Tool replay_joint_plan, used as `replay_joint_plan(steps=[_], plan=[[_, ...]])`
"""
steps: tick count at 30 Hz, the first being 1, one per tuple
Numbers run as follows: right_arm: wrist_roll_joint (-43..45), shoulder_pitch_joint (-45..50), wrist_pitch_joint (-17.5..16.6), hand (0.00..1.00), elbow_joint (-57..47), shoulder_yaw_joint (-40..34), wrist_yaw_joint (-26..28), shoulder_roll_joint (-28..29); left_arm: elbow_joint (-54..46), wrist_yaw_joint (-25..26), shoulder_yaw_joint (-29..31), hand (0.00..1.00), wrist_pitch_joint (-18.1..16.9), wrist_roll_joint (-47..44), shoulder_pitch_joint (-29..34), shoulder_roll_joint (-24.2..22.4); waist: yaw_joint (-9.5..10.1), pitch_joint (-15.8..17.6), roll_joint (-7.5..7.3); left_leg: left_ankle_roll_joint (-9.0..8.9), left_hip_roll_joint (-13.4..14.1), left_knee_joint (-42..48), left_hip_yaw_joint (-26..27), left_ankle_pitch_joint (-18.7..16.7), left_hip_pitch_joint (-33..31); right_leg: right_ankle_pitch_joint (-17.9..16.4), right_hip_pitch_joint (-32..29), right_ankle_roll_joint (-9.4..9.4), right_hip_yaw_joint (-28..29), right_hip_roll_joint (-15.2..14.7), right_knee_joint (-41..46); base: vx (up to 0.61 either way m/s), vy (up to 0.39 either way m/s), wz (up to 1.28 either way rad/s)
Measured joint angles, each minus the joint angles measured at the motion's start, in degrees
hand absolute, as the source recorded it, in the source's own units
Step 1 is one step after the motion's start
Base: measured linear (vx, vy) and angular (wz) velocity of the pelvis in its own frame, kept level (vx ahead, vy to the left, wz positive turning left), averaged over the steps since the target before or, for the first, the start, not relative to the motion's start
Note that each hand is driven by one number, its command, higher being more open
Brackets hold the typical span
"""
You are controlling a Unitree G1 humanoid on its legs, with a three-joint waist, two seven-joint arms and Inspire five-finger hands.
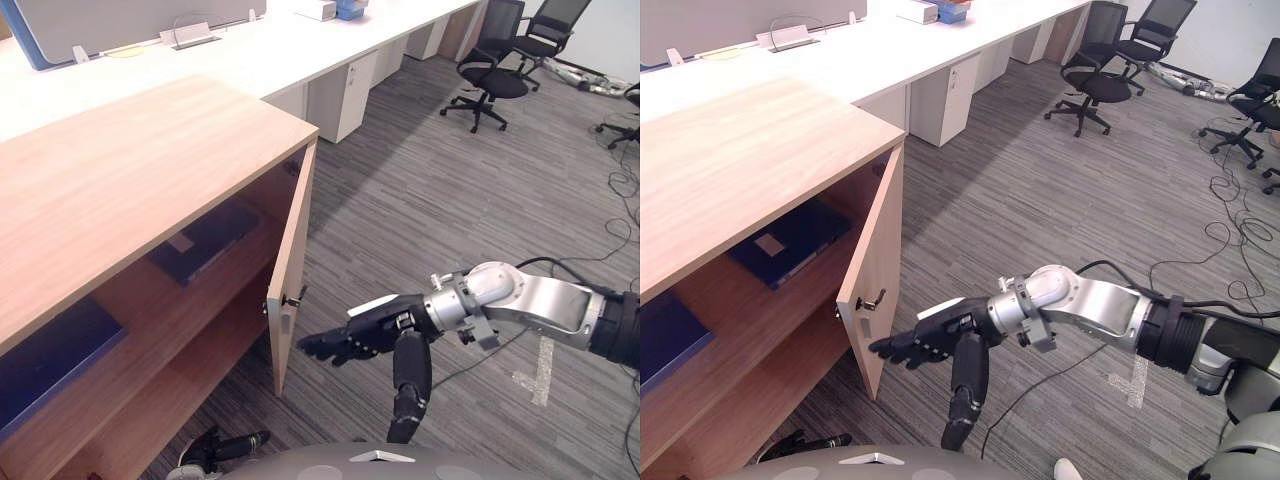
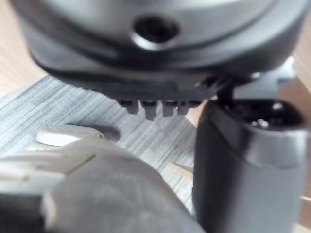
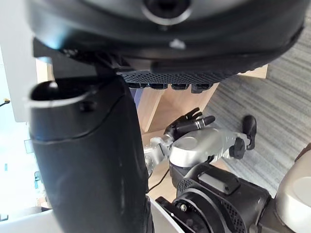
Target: Walk over to the cabinet, pick up the folder, carry it to the office cabinet, place the folder inside the office cabinet, then close the office cabinet door
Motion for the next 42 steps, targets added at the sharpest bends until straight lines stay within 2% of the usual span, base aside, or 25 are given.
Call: replay_joint_plan(steps=[5, 12, 15, 19, 23, 24, 25, 26, 27, 28, 29, 30, 32, 33, 34, 35, 36, 37, 38, 39, 40, 41, 42], plan=[[-0.13, 3.82, -0.17, 1.0, 0.86, -4.67, -1.19, -2.15, 0.0, -0.2, -0.03, 1.0, -0.01, -0.01, -0.46, 0.09, 1.03, 0.22, -0.31, -0.19, 0.08, -0.01, -0.19, 0.02, -0.28, 0.01, 0.0, 0.0, -0.05, 0.02, -0.01, -0.06, 0.006, 0.04], [-0.27, 12.27, -0.27, 1.0, 2.18, -11.71, -2.45, -1.36, -0.09, -0.22, -0.38, 1.0, -0.1, -0.04, -0.74, -0.1, 1.34, 0.65, 0.31, -0.27, -0.12, -0.05, -1.48, 0.35, -1.03, 0.06, -0.12, 0.02, -1.14, -0.19, 0.0, -0.01, 0.027, 0.08], [-1.24, 14.74, -0.27, 1.0, 6.32, -12.65, -3.65, 1.05, -0.12, -0.19, -1.24, 1.0, -0.59, -0.05, -0.83, -0.15, 1.35, 0.96, 0.81, 0.09, -0.68, -0.41, -2.47, 0.8, -1.18, 0.08, 0.04, 0.06, -2.11, -0.95, 0.01, 0.01, 0.061, 0.16], [-10.48, 16.77, -0.21, 1.0, 15.21, -12.44, -4.83, 5.82, -0.54, -0.28, -2.74, 1.0, -0.99, -0.04, -0.99, -0.94, 2.2, 1.45, 2.37, 1.57, -3.21, -1.97, -6.5, 3.28, -0.64, -0.08, 2.17, 0.73, -5.89, -3.39, 0.04, -0.01, 0.066, 0.54], [-24.78, 17.16, -0.95, 1.0, 23.17, -11.89, -5.25, 10.17, -0.58, -0.31, -5.17, 1.0, -1.0, -0.03, -0.76, -1.71, 3.4, 1.35, 4.43, 2.82, -6.37, -3.93, -11.59, 4.77, 0.03, -0.6, 4.83, 3.11, -10.87, -7.3, 0.25, -0.05, 0.106, 0.7], [-29.65, 17.34, -1.35, 1.0, 25.31, -11.94, -5.97, 11.87, -0.57, -0.31, -5.57, 1.0, -0.97, -0.02, -0.83, -1.95, 3.95, 1.26, 5.25, 3.47, -7.42, -3.98, -12.98, 5.21, 0.0, -1.47, 4.82, 3.87, -12.11, -9.07, 2.44, -0.06, 0.141, 0.7], [-31.21, 17.87, -1.4, 1.0, 26.12, -12.2, -6.28, 12.52, -0.57, -0.31, -6.16, 1.0, -0.97, -0.02, -0.86, -1.99, 4.16, 1.22, 5.46, 3.71, -8.01, -3.98, -13.77, 5.27, 0.0, -2.33, 4.58, 4.36, -12.81, -10.11, 4.3, -0.03, 0.143, 0.76], [-34.87, 19.63, -1.89, 1.0, 26.98, -13.48, -7.35, 13.92, -0.57, -0.32, -7.14, 1.0, -1.01, -0.01, -0.85, -1.93, 4.23, 1.33, 5.28, 4.34, -9.64, -4.03, -15.59, 5.55, 0.11, -5.22, 3.49, 5.1, -13.99, -13.16, 10.15, -0.01, 0.196, 0.72], [-36.99, 20.76, -2.51, 1.0, 27.06, -14.35, -8.0, 14.75, -0.55, -0.37, -7.58, 1.0, -0.99, -0.01, -0.86, -1.9, 4.05, 1.3, 5.27, 4.88, -10.65, -3.99, -16.67, 5.78, 0.14, -7.0, 2.61, 5.14, -14.6, -15.12, 14.1, 0.01, 0.217, 0.91], [-39.77, 22.43, -3.3, 1.0, 27.3, -16.17, -8.81, 16.84, -0.5, -0.48, -7.81, 1.0, -0.97, -0.01, -0.76, -1.8, 3.61, 1.43, 4.75, 5.65, -12.89, -4.0, -18.29, 5.86, 0.33, -9.94, 0.47, 3.07, -14.43, -19.29, 21.65, 0.02, 0.164, 0.78], [-42.1, 23.48, -4.18, 1.0, 27.81, -17.65, -9.4, 18.82, -0.42, -0.42, -8.13, 1.0, -0.91, -0.02, -0.73, -1.64, 3.17, 1.49, 4.57, 6.1, -14.23, -3.9, -19.44, 6.02, 0.32, -11.0, -1.23, 0.62, -13.31, -21.7, 26.69, 0.05, 0.144, 0.93], [-44.98, 24.63, -5.37, 1.0, 29.69, -19.55, -10.39, 22.94, -0.43, -0.39, -9.01, 1.0, -0.9, -0.03, -0.48, -1.08, 2.58, 1.57, 4.37, 6.54, -15.66, -3.61, -21.14, 6.86, 0.33, -10.73, -3.7, -2.88, -8.25, -23.44, 31.92, 0.06, 0.096, 0.75], [-47.09, 26.0, -5.92, 1.0, 32.84, -21.73, -11.03, 26.93, -0.69, -0.4, -9.35, 1.0, -0.89, -0.06, -0.53, -0.56, 2.44, 1.73, 3.92, 6.84, -16.24, -2.8, -22.35, 7.07, 0.45, -9.55, -4.99, -4.54, -1.78, -22.82, 33.93, 0.09, 0.055, 0.46], [-47.85, 26.35, -6.1, 1.0, 36.8, -23.12, -12.03, 30.14, -1.13, -0.4, -9.36, 1.0, -0.82, -0.15, -0.6, -0.25, 2.54, 2.2, 3.86, 7.2, -16.22, -2.69, -23.39, 7.29, 1.16, -8.01, -6.4, -6.23, 4.92, -21.45, 36.65, 0.08, 0.012, 0.27], [-47.92, 27.12, -6.1, 1.0, 38.67, -24.29, -12.95, 31.87, -1.24, -0.4, -9.49, 1.0, -0.82, -0.27, -0.78, -0.22, 2.42, 2.74, 3.84, 7.35, -15.99, -2.38, -24.24, 7.21, 1.37, -8.41, -7.8, -6.72, 9.05, -20.12, 38.39, 0.08, -0.033, 0.52], [-47.89, 29.53, -6.15, 1.0, 42.23, -27.4, -14.59, 35.5, -1.25, -0.41, -9.98, 1.0, -0.82, -0.34, -1.04, 0.12, 1.93, 3.36, 3.76, 7.51, -15.64, -1.2, -26.45, 6.72, 1.09, -13.1, -8.48, -3.66, 18.07, -15.6, 39.51, 0.04, -0.088, 0.94], [-47.91, 32.14, -5.99, 1.0, 46.6, -30.5, -15.88, 39.73, -1.18, -0.39, -9.95, 1.0, -0.77, -0.83, -1.02, 0.38, 0.95, 3.81, 3.08, 7.1, -15.49, 0.32, -29.18, 5.91, 0.62, -17.52, -7.69, -0.27, 28.02, -9.87, 37.17, 0.04, -0.11, 0.96], [-47.88, 32.7, -6.02, 1.0, 47.68, -31.3, -16.02, 40.61, -1.15, -0.42, -9.87, 1.0, -0.71, -0.96, -1.02, 0.4, 0.77, 3.86, 2.98, 7.02, -15.48, 0.62, -29.71, 5.64, 0.45, -17.88, -7.47, 0.28, 29.49, -8.86, 36.43, 0.04, -0.143, 1.07], [-47.97, 34.58, -5.95, 1.0, 52.77, -34.35, -16.64, 44.1, -1.18, -0.59, -9.84, 1.0, -0.62, -1.43, -1.01, 0.58, -0.07, 4.05, 2.72, 6.39, -15.76, 1.83, -32.13, 5.07, 0.04, -18.24, -6.73, 0.83, 33.56, -6.19, 33.46, 0.05, -0.183, 1.08], [-48.25, 36.03, -5.79, 1.0, 58.85, -37.55, -17.91, 47.39, -1.21, -0.7, -9.87, 1.0, -0.48, -2.11, -0.96, 0.53, -0.55, 4.33, 2.77, 5.77, -16.39, 3.39, -34.77, 4.37, -0.31, -18.04, -5.61, 1.15, 36.02, -4.89, 30.83, 0.05, -0.214, 1.19], [-49.14, 36.91, -5.78, 1.0, 61.79, -39.53, -18.66, 48.98, -1.26, -0.75, -9.89, 1.0, -0.36, -2.33, -0.97, 0.49, -0.58, 4.35, 2.78, 5.46, -16.85, 4.31, -36.02, 3.84, -0.69, -17.78, -5.02, 1.55, 37.06, -4.57, 29.55, 0.05, -0.261, 1.22], [-50.24, 38.25, -5.45, 1.0, 67.58, -43.85, -20.03, 51.76, -1.99, -0.88, -9.88, 1.0, 0.18, -2.56, -1.01, 0.56, -0.67, 4.68, 2.22, 4.58, -18.03, 6.38, -38.47, 2.19, -1.5, -17.36, -3.96, 3.24, 38.43, -4.65, 26.94, 0.04, -0.292, 1.14], [-50.36, 39.26, -4.69, 1.0, 73.18, -49.0, -21.73, 54.03, -2.77, -0.93, -9.91, 1.0, 0.41, -2.62, -0.96, 0.63, -0.38, 4.74, 1.6, 3.51, -18.55, 8.13, -40.53, 0.54, -3.15, -19.84, -2.68, 4.84, 38.43, -4.97, 24.8, 0.04, -0.297, 1.02]])
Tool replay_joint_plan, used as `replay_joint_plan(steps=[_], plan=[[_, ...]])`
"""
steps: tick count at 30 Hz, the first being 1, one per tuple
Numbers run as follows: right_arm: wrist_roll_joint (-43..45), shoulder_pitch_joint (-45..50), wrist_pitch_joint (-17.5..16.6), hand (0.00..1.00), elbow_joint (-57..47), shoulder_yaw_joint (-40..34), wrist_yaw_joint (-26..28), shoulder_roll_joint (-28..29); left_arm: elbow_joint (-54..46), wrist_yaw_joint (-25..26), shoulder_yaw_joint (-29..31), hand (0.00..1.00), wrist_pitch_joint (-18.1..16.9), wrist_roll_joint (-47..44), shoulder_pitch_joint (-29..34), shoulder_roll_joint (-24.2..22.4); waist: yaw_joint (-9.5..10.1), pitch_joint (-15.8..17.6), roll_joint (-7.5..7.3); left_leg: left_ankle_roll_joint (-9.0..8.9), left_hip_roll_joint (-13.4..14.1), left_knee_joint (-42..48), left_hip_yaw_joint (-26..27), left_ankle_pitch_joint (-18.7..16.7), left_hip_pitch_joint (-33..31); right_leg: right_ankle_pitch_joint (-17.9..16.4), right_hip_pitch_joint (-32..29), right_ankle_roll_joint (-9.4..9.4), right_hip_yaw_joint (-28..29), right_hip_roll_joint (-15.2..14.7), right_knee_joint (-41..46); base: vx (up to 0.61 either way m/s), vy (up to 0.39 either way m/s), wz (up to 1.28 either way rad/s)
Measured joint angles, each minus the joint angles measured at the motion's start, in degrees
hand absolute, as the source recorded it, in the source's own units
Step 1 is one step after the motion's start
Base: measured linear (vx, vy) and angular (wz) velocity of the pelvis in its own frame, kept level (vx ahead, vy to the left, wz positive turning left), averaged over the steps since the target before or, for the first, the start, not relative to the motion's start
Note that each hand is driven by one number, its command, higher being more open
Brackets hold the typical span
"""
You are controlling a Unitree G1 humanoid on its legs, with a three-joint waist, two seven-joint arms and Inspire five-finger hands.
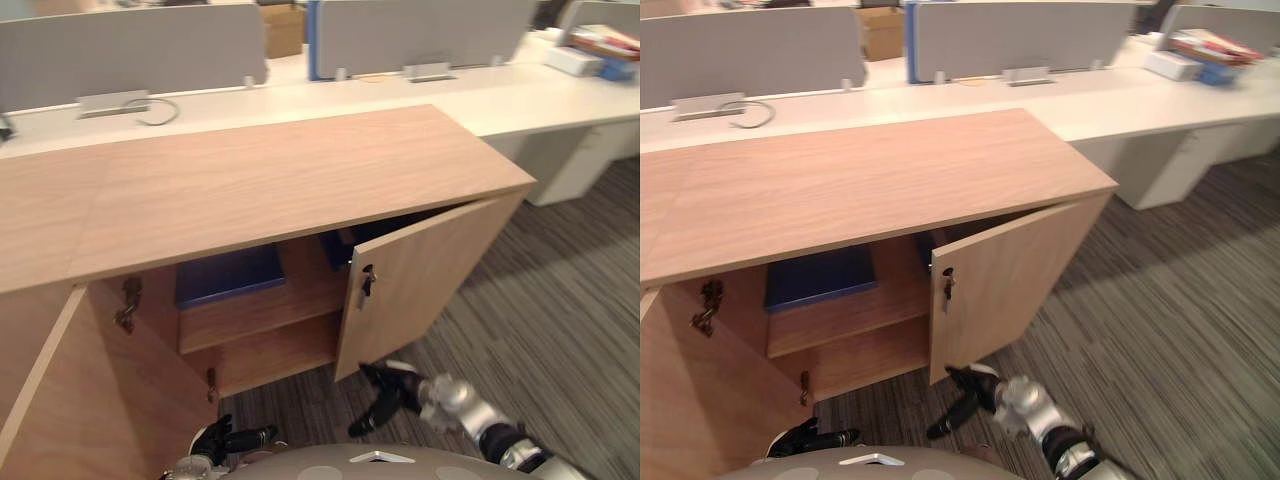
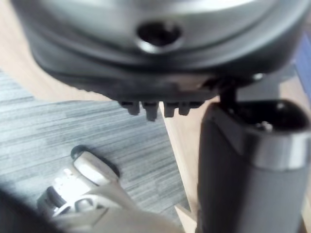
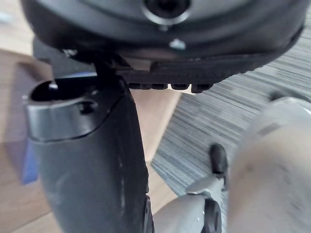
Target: Walk over to the cabinet, pick up the folder, carry it to the office cabinet, place the folder inside the office cabinet, then close the office cabinet door
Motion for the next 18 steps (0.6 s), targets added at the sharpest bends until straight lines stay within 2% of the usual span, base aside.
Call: replay_joint_plan(steps=[1, 2, 3, 5, 7, 9, 11, 15, 18], plan=[[-0.53, -0.04, 0.27, 1.0, 2.57, -2.83, -0.69, 1.09, -0.58, 0.0, 0.04, 1.0, -0.02, -0.18, 0.01, 0.2, 0.18, -0.03, 0.21, -0.6, 0.02, 0.38, -0.54, -0.38, -0.76, -1.46, 0.3, 0.86, -0.64, -0.2, -1.55, -0.01, -0.295, 0.82], [-1.95, 0.16, 0.36, 1.0, 6.61, -9.05, -3.09, 2.09, -0.64, 0.02, 0.23, 1.0, 0.14, -0.4, -0.05, -0.6, -0.2, 0.5, 1.61, -1.92, 1.22, 1.26, -2.05, -0.73, -2.27, -1.49, -0.29, 1.21, -3.48, 0.51, -2.45, -0.07, -0.31, 0.73], [-2.0, 1.32, 0.46, 1.0, 10.15, -17.2, -6.4, 2.3, -0.64, 0.11, 1.11, 1.0, 0.28, -0.44, 0.03, -1.68, -0.36, 0.51, 3.37, -2.85, 3.37, 0.33, -2.8, -0.27, -3.06, -1.04, -0.61, 0.39, -5.85, 1.85, -3.1, -0.08, -0.283, 0.7], [-1.88, 2.66, 1.16, 1.0, 12.16, -22.87, -8.63, 2.34, -0.67, 0.33, 2.0, 1.0, 0.35, -0.76, 0.28, -2.15, -0.43, 0.4, 3.95, -3.47, 5.03, -0.86, -3.14, 0.08, -2.97, -0.57, 0.21, -0.41, -7.32, 2.91, -4.26, -0.02, -0.141, 0.39], [-0.84, 5.38, 1.05, 1.0, 12.88, -31.81, -13.2, 3.92, -0.64, 0.64, 4.87, 1.0, 0.89, -2.39, 0.54, -2.55, -0.72, 0.54, 3.6, -4.27, 7.2, -2.41, -3.91, 0.39, -2.71, 0.43, 2.11, -1.49, -9.52, 4.48, -6.79, 0.08, -0.074, 0.41], [-0.8, 7.22, 0.88, 1.0, 12.47, -38.56, -15.99, 5.54, -0.57, 0.85, 7.54, 1.0, 1.5, -2.44, 0.75, -2.62, -2.02, 0.85, 3.23, -4.82, 8.16, -2.28, -4.15, 0.64, -2.85, 1.28, 4.25, -1.58, -12.18, 5.24, -8.64, 0.1, -0.05, 0.55], [-0.45, 9.24, 0.85, 1.0, 11.42, -44.92, -17.9, 8.65, -1.12, 0.93, 9.85, 1.0, 1.53, -2.43, 0.79, -2.65, -2.3, 1.24, 1.98, -5.49, 8.63, -1.43, -4.25, 0.37, -3.19, 1.68, 6.57, -2.09, -14.92, 5.86, -10.55, 0.07, -0.034, 0.56], [1.56, 11.07, 0.96, 1.0, 9.53, -51.59, -18.26, 11.03, -2.77, 0.73, 11.05, 1.0, 1.6, -2.56, 1.51, -2.94, -2.33, 1.46, 1.9, -6.01, 8.13, 1.48, -4.93, 0.1, -5.79, 1.82, 8.12, -2.31, -19.58, 6.07, -11.94, 0.05, -0.003, 0.56], [1.55, 11.09, 0.94, 1.0, 8.62, -51.96, -18.64, 11.48, -2.92, 0.73, 11.95, 1.0, 1.76, -4.29, 1.6, -3.85, -2.64, 1.95, 2.19, -6.42, 7.1, 2.99, -4.6, 0.36, -6.96, 1.81, 9.68, -2.45, -22.88, 6.0, -12.43, 0.0, 0.02, 0.59]])
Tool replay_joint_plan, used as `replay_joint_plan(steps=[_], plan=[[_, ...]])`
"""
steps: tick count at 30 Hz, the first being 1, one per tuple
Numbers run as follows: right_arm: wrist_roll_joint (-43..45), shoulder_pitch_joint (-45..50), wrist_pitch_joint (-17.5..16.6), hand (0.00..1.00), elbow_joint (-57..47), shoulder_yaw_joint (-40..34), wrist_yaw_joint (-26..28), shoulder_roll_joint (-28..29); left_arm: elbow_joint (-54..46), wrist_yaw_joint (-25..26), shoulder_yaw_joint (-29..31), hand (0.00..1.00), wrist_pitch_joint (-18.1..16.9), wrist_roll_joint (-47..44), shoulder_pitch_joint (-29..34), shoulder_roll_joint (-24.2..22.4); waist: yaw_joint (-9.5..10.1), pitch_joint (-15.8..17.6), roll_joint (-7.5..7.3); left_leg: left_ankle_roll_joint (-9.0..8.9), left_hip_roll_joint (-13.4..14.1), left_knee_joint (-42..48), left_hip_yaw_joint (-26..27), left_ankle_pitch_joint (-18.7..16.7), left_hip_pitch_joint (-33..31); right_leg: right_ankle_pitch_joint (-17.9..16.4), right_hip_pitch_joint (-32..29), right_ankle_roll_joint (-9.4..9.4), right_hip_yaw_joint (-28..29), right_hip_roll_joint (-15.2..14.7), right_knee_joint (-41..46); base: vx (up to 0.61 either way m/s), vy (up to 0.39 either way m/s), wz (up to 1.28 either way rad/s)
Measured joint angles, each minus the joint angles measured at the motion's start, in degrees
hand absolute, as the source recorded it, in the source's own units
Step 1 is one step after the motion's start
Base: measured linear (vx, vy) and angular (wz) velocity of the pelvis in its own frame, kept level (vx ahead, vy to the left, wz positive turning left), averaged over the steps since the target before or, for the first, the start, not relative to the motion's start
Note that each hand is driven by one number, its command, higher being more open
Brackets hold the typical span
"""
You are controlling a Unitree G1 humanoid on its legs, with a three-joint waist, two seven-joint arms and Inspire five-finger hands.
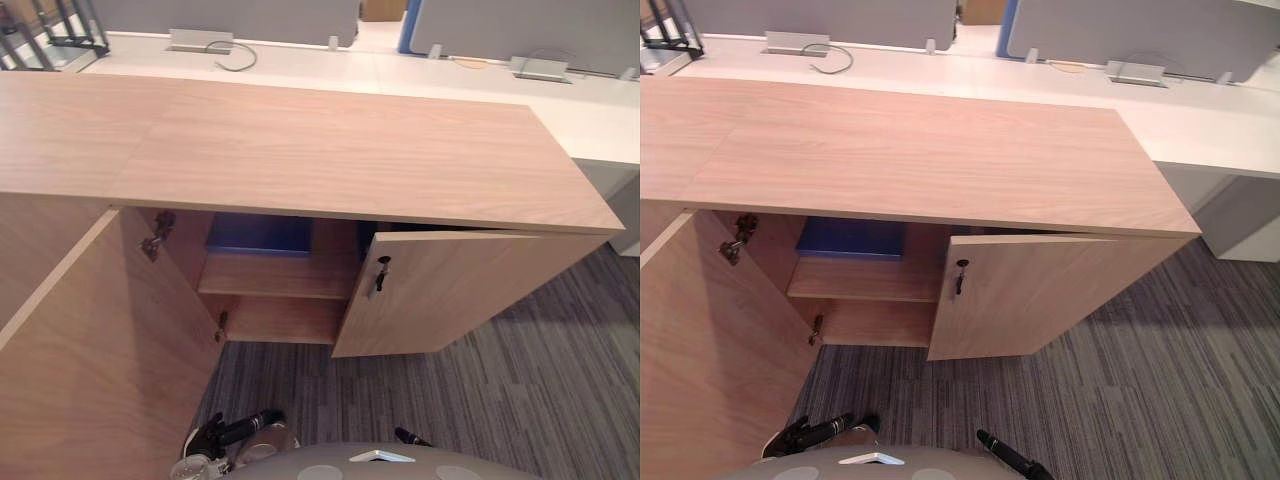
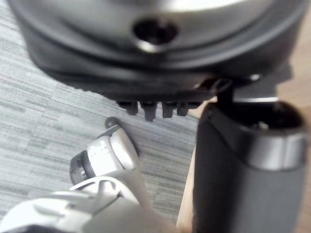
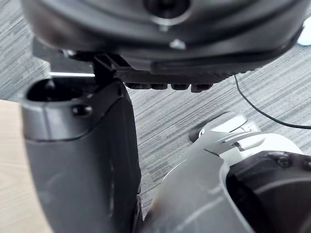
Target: Walk over to the cabinet, pick up the folder, carry it to the office cabinet, place the folder inside the office cabinet, then close the office cabinet door
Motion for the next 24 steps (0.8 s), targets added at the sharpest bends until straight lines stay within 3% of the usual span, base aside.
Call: replay_joint_plan(steps=[1, 2, 3, 4, 6, 9, 12, 13, 14, 15, 16, 17, 18, 20, 21, 22, 24], plan=[[-0.04, -0.04, 0.0, 1.0, -0.24, 0.06, -0.18, 0.08, -0.05, 0.03, 0.16, 1.0, 0.0, -0.19, -0.02, -0.09, 0.02, 0.14, -0.25, -0.09, 0.02, 0.03, 0.36, 0.15, -0.29, -0.05, 0.35, -0.09, -0.73, -0.13, -0.02, -0.04, 0.058, 0.67], [0.07, 0.0, -0.11, 1.0, -0.81, 0.16, -0.78, 0.51, -0.07, 0.26, 0.88, 1.0, 0.14, -1.08, -0.12, 0.04, -0.06, 0.84, -0.02, 0.72, 0.78, 0.08, 4.18, 0.51, -1.23, -0.19, 0.98, -0.31, -2.3, -0.69, -0.14, -0.07, 0.063, 0.71], [1.0, -0.16, -0.29, 1.0, -1.34, 0.49, -1.1, 0.6, -0.04, 0.7, 2.16, 1.0, 0.21, -2.61, -0.37, -0.15, -0.37, 1.95, 0.21, 2.39, 3.89, 0.83, 12.78, 0.59, -2.96, -0.43, 1.67, -0.71, -4.14, -0.75, -0.19, -0.09, 0.05, 0.74], [1.66, -0.21, -0.53, 1.0, -1.39, 0.68, -1.31, 0.56, -0.02, 1.02, 2.8, 1.0, 0.19, -3.18, -0.48, -0.42, -0.44, 2.32, 0.49, 2.85, 5.69, 1.42, 16.97, 0.81, -3.89, -0.58, 2.25, -0.92, -5.07, -0.71, -0.29, -0.07, 0.016, 0.73], [2.4, -0.46, -1.13, 1.0, -1.63, 2.52, -2.0, 0.13, -0.04, 1.78, 4.07, 1.0, -0.23, -4.95, -0.45, -0.66, -0.15, 3.14, 1.02, 4.96, 11.1, 3.0, 31.22, 2.29, -5.7, -0.76, 4.2, -0.42, -7.21, -1.11, -0.78, -0.02, 0.029, 0.58], [3.85, -0.64, -1.12, 1.0, -1.43, 5.19, -1.93, -0.66, 0.02, 2.54, 4.03, 1.0, -0.7, -4.88, -0.55, -0.69, -0.1, 3.22, 1.1, 4.98, 12.13, 0.04, 39.23, 5.8, -5.89, -1.5, 4.24, -0.04, -7.95, -3.1, -0.92, 0.01, 0.068, 0.35], [4.93, -0.76, -1.14, 1.0, -1.32, 5.17, -2.25, -0.59, 0.14, 2.72, 4.74, 1.0, -0.45, -4.57, -1.4, -0.16, -0.82, 3.2, 0.71, 6.75, 12.06, -6.35, 45.51, 6.72, -5.28, -1.56, 3.96, -1.86, -6.01, -3.03, -3.93, 0.03, 0.04, 0.58], [5.66, -0.9, -1.36, 1.0, -0.76, 4.96, -2.24, -0.12, 0.29, 2.82, 6.23, 1.0, -0.51, -4.44, -2.28, 0.0, -1.18, 3.88, -1.33, 8.62, 13.16, 3.17, 51.48, 5.82, -7.93, -0.15, 4.24, -0.83, -7.29, -4.76, -4.94, 0.03, -0.005, 0.72], [5.99, -1.13, -1.29, 1.0, -0.64, 5.04, -2.02, -1.01, 0.57, 2.89, 7.03, 1.0, -0.54, -4.48, -2.16, -0.98, -0.8, 4.09, 0.81, 8.29, 15.37, 12.29, 54.5, 3.54, -8.65, 0.17, 4.73, -0.17, -8.71, -4.6, -3.95, 0.07, 0.04, 0.82], [6.3, -0.98, -1.31, 1.0, -0.76, 5.04, -2.32, -1.95, 0.83, 3.01, 7.4, 1.0, -0.36, -4.47, -2.14, -1.78, -1.06, 3.93, 2.78, 7.8, 16.68, 14.09, 57.35, 0.75, -8.84, -0.02, 5.18, 0.11, -11.01, -3.4, -3.33, 0.07, 0.043, 1.02], [6.37, -1.43, -1.16, 1.0, -0.68, 4.62, -2.4, -2.88, 0.53, 3.11, 7.4, 1.0, -0.47, -4.36, -2.24, -2.68, -1.71, 3.7, 4.23, 8.4, 15.65, 11.5, 57.7, 1.34, -8.91, -0.67, 5.02, -0.17, -14.48, -3.08, -1.3, 0.07, 0.038, 1.32], [6.2, -1.34, -1.17, 1.0, -0.34, 4.28, -2.28, -2.99, 0.06, 3.15, 7.23, 1.0, -0.97, -4.33, -2.29, -2.78, -2.01, 3.88, 4.62, 8.27, 14.1, 7.17, 56.32, 3.1, -8.13, -1.1, 4.47, -1.6, -16.0, -2.8, -1.08, 0.0, -0.04, 1.85], [6.24, -1.62, -1.39, 1.0, 0.17, 3.97, -2.18, -1.11, 0.51, 3.36, 7.63, 1.0, -0.69, -4.27, -3.6, -0.85, -2.78, 3.84, 1.2, 7.96, 10.71, 4.09, 56.1, 4.87, -7.49, 0.89, 4.77, -1.71, -16.62, -2.65, -7.01, -0.04, -0.043, 1.51], [6.26, -2.0, -1.72, 1.0, 0.52, 2.7, -2.28, -0.97, 2.41, 4.06, 9.66, 1.0, 0.51, -4.33, -3.28, -1.45, -2.05, 4.05, 1.66, 6.61, 14.33, 15.91, 61.8, -2.72, -6.34, 1.45, 6.74, -0.72, -20.1, -2.78, -6.22, 0.02, -0.022, 0.97], [6.4, -2.0, -1.71, 1.0, 0.38, 2.19, -2.48, -1.35, 3.66, 4.25, 10.35, 1.0, 0.84, -4.38, -2.01, -2.56, -2.29, 3.6, 2.63, 4.93, 15.18, 14.87, 64.38, -5.59, -2.93, 1.44, 7.41, -0.73, -22.82, -2.75, -5.07, 0.07, 0.03, 0.74], [6.4, -2.0, -1.74, 1.0, 0.26, 1.94, -2.46, -1.62, 3.71, 4.28, 10.55, 1.0, 0.86, -4.37, -1.96, -3.05, -2.41, 3.26, 3.71, 5.41, 14.84, 13.19, 65.23, -5.85, -2.63, 1.39, 7.42, -0.74, -23.95, -2.7, -4.41, 0.08, 0.139, 1.04], [6.54, -2.04, -1.59, 1.0, 0.32, 1.48, -2.51, -1.77, 3.42, 4.32, 9.05, 1.0, 0.7, -4.3, -2.0, -2.95, -2.34, 2.96, 3.17, 7.91, 11.28, 5.8, 64.51, -4.28, -0.24, 1.35, 6.64, -0.79, -27.21, -4.1, -2.19, 0.01, 0.115, 0.88]])
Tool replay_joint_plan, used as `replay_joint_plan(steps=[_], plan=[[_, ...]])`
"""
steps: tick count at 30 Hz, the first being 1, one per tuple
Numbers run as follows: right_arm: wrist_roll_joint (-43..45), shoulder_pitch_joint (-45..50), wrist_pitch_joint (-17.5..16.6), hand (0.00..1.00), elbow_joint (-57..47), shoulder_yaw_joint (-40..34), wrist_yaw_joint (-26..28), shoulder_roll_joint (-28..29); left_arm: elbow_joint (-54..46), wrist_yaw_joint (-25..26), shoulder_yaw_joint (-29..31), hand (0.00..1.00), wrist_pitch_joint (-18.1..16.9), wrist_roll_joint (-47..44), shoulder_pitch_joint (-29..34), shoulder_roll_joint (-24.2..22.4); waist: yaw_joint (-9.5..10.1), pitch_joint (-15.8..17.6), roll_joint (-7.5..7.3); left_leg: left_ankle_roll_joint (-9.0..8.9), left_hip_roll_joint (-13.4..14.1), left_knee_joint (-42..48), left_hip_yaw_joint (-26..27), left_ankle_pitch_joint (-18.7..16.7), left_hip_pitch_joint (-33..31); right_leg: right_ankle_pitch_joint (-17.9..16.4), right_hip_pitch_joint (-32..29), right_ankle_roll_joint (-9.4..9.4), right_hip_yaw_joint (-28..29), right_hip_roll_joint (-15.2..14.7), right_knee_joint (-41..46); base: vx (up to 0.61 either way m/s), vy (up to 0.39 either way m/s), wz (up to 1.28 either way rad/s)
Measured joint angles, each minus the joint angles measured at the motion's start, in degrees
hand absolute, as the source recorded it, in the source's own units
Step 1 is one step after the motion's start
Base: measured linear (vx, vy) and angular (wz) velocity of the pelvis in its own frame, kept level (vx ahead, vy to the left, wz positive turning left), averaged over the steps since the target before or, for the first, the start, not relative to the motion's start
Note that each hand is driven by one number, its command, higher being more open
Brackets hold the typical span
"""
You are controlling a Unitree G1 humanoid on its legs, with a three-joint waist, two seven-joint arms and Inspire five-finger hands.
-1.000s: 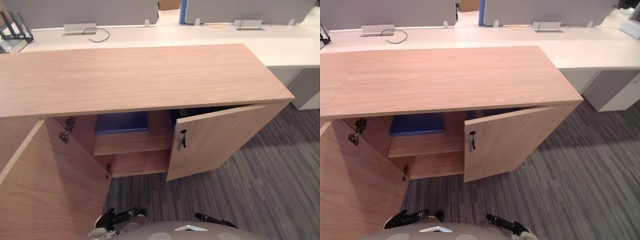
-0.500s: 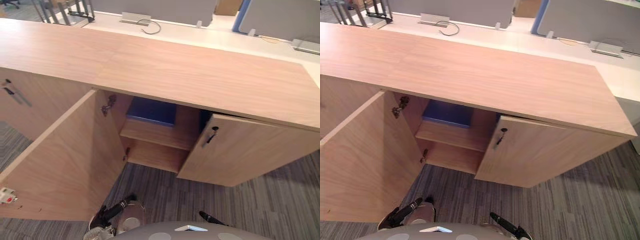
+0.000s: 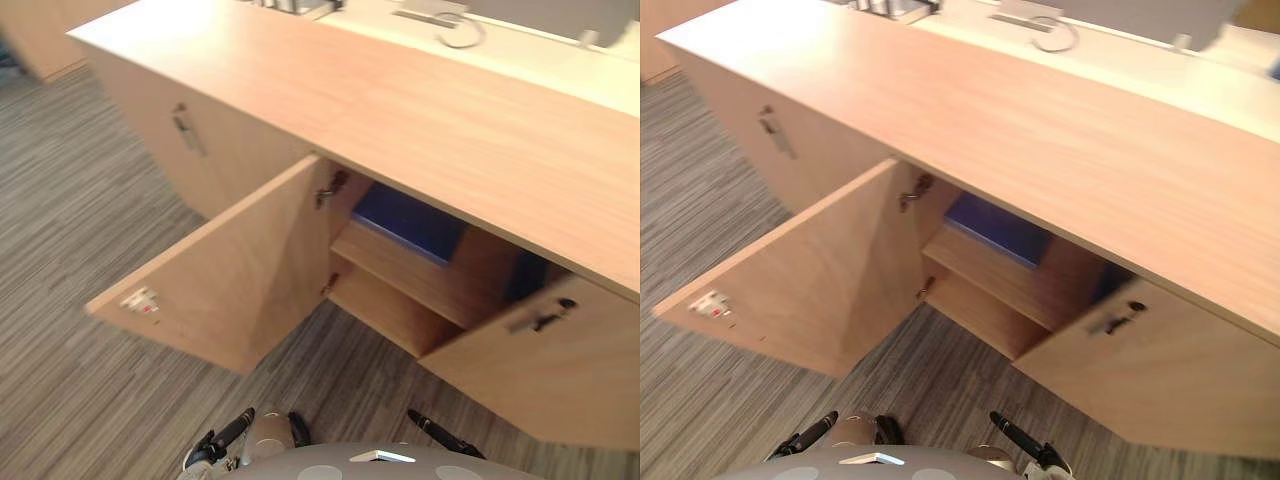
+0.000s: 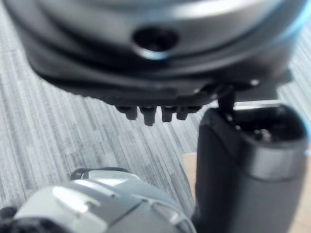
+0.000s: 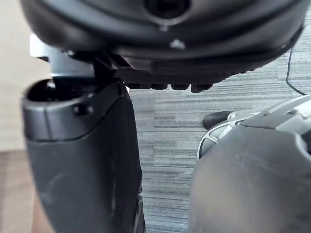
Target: Walk over to the cabinet, pick up the folder, carry it to the office cabinet, place the folder inside the office cabinet, then close the office cabinet door
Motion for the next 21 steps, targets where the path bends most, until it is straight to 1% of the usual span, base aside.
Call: replay_joint_plan(steps=[1, 2, 3, 4, 5, 6, 11, 16, 19, 21], plan=[[0.0, -0.04, 0.1, 1.0, 0.0, -0.45, -0.02, 0.51, 0.05, -0.03, -1.09, 1.0, 0.0, 0.03, 0.29, 0.43, 0.14, -0.18, -0.95, 0.61, -3.09, -6.49, -1.45, 2.78, 2.39, 0.06, -0.41, -0.09, -1.58, -1.21, 1.59, -0.01, 0.083, 0.73], [0.05, -0.02, 0.15, 1.0, -0.02, -0.93, -0.06, 1.03, 0.18, -0.09, -2.01, 1.0, 0.04, 0.4, 0.78, 0.62, -0.07, -0.5, -1.32, 0.76, -5.03, -11.67, -2.34, 5.67, 4.08, 0.62, -0.81, -0.47, -2.21, -2.07, 2.45, -0.01, 0.106, 0.78], [0.12, -0.02, 0.16, 1.0, -0.06, -0.94, 0.21, 1.11, 0.32, -0.15, -2.81, 1.0, 0.03, 1.61, 1.2, 0.77, -0.3, -0.82, -1.11, 0.89, -6.57, -19.15, -3.74, 9.45, 6.9, 2.19, -1.01, -0.75, -3.1, -2.57, 3.15, -0.01, 0.067, 0.54], [0.11, 0.0, 0.17, 1.0, -0.09, -0.94, 0.23, 0.95, 0.57, -0.15, -3.31, 1.0, 0.02, 2.07, 1.31, 1.0, -0.41, -1.03, -0.76, 0.85, -7.18, -22.82, -4.56, 11.51, 8.21, 2.79, -1.36, -0.88, -3.62, -2.53, 3.61, -0.05, 0.041, 0.5], [0.21, -0.02, 0.15, 1.0, -0.24, -0.93, 0.18, 0.65, 1.11, -0.2, -4.58, 1.0, -0.03, 2.16, 1.54, 0.98, -0.97, -1.49, -0.08, 0.95, -7.72, -28.42, -5.86, 14.34, 9.88, 3.49, -1.94, -0.89, -4.55, -2.24, 4.24, -0.07, 0.01, 0.49], [1.4, -0.16, 0.14, 1.0, -0.29, -0.93, -0.07, 0.85, 1.32, -0.42, -4.98, 1.0, 0.02, 2.14, 1.4, 1.23, -1.54, -1.24, -0.18, 1.31, -8.02, -28.69, -7.12, 14.73, 9.67, 3.51, -1.92, -0.9, -4.92, -2.41, 4.76, -0.07, -0.015, 0.43], [2.29, -0.02, 0.37, 1.0, -0.42, -0.93, -0.6, 1.09, 1.25, -0.77, -4.85, 1.0, -0.1, 2.14, 1.81, 1.36, -1.41, -1.28, -0.36, 1.38, -8.95, -28.88, -7.92, 14.78, 10.2, 3.54, -1.88, -0.99, -4.76, -3.6, 6.61, -0.02, -0.006, 0.12], [2.32, -0.02, 0.42, 1.0, -0.72, -0.94, -0.6, 1.13, 1.07, -1.03, -3.25, 1.0, -0.12, 2.13, 2.31, 0.5, -1.36, -1.27, -0.34, 1.66, -9.45, -28.92, -7.97, 14.93, 10.43, 3.43, -1.96, -1.15, -4.75, -3.95, 7.41, -0.01, -0.004, 0.0], [2.32, 0.18, 0.45, 1.0, -1.54, -0.87, -0.62, 1.28, 0.62, -1.04, -2.43, 1.0, -0.11, 2.13, 2.72, 0.25, -1.29, -1.24, -0.41, 1.69, -9.67, -28.94, -8.12, 14.79, 10.4, 2.74, -1.91, -2.05, -4.75, -4.09, 7.45, -0.04, -0.032, 0.01], [2.37, 0.49, 0.44, 1.0, -2.21, -0.15, -0.62, 1.42, 0.44, -0.96, -2.46, 1.0, -0.11, 2.11, 2.9, 0.26, -1.28, -0.97, -0.82, 1.85, -10.17, -28.95, -8.16, 14.72, 10.34, 1.33, -2.13, -1.92, -4.75, -4.84, 8.42, -0.06, -0.052, 0.01]])
